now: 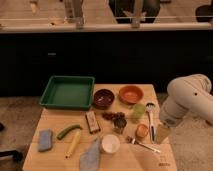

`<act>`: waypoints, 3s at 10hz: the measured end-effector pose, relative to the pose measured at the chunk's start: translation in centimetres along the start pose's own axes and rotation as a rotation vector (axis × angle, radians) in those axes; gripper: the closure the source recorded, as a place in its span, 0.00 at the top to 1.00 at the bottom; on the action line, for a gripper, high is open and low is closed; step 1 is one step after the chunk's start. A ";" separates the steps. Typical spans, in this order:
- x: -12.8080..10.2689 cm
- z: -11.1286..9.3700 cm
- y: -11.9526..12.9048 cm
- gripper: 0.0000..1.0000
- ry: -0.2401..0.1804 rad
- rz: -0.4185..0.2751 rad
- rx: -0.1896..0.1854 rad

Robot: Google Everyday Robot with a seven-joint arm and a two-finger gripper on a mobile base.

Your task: Place fork in red bowl

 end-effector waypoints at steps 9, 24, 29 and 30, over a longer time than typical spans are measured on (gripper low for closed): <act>-1.1 4.7 3.9 0.80 0.140 -0.016 -0.088; -1.5 10.7 -0.4 0.80 0.084 -0.015 -0.128; -1.5 11.5 1.5 0.80 0.141 -0.048 -0.146; -1.6 11.7 1.9 0.80 0.150 -0.058 -0.149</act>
